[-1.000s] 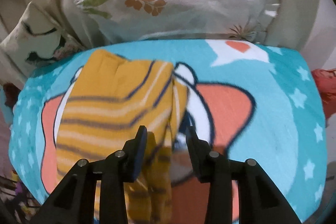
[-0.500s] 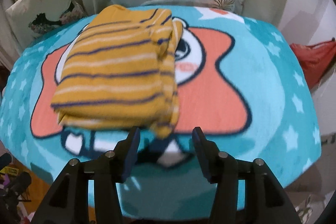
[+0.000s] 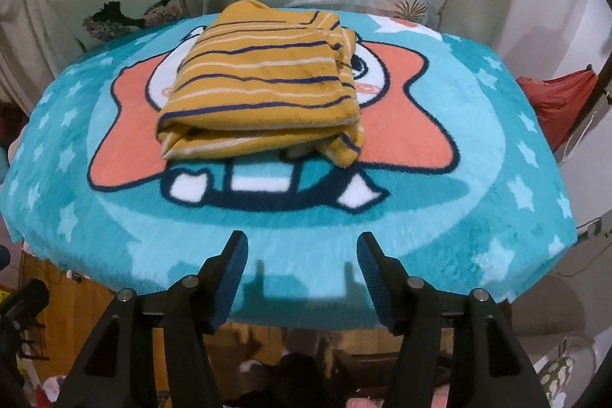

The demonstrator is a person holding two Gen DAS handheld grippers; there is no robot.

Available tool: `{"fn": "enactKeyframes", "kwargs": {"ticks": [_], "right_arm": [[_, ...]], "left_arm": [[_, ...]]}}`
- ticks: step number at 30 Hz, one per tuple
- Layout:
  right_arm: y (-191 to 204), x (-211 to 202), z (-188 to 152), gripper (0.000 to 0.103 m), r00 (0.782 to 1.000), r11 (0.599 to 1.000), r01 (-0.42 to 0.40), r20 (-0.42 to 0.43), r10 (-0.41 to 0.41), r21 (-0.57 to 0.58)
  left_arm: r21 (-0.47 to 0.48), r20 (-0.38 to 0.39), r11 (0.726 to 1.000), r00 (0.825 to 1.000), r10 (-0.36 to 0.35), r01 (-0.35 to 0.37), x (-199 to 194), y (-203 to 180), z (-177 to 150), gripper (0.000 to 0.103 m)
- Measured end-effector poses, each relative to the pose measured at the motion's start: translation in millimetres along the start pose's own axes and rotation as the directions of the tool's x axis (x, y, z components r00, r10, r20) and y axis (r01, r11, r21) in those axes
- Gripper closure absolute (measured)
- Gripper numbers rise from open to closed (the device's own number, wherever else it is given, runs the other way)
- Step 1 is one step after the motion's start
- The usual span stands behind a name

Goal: Fold small clothes

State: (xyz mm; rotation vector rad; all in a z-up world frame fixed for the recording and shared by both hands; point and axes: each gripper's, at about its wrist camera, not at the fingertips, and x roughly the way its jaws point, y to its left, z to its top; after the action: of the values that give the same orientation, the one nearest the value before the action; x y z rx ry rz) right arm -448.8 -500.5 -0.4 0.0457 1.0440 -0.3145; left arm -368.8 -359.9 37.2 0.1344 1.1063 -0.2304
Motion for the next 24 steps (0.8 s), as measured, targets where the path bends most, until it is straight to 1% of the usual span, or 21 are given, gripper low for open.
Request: {"fn": "enactKeyframes", "kwargs": {"ticks": [4,12,18,21,24], "right_arm": [[6.4,-7.0,-8.8,0.032,1.000,1.000,0.008,0.002,-0.008,0.002],[22.5,-11.4,-28.2,0.032,0.999,0.999,0.047,-0.016,-0.047,-0.017],[26.7,-17.5,-31.7,0.032,0.996,0.995,0.089,-0.017,-0.090,-0.038],[25.5,-22.4,-29.5,0.031,0.994,0.993,0.107,-0.006,-0.108,-0.047],[22.9,-24.3,-24.8,0.029,0.993,0.992,0.117,0.007,-0.117,-0.051]], "left_arm": [[-0.010,-0.006,1.000,1.000,-0.008,0.008,-2.2,7.4,-8.9,0.000],[-0.040,-0.034,0.998,0.998,-0.052,0.051,5.3,22.5,-24.4,0.000],[-0.059,-0.061,0.995,0.994,-0.088,0.084,15.3,22.8,-26.7,0.000],[-0.051,-0.070,0.997,0.995,-0.068,0.065,19.3,19.4,-23.2,0.000],[-0.052,-0.081,0.996,0.994,-0.069,0.065,24.7,16.0,-18.7,0.000]]}}
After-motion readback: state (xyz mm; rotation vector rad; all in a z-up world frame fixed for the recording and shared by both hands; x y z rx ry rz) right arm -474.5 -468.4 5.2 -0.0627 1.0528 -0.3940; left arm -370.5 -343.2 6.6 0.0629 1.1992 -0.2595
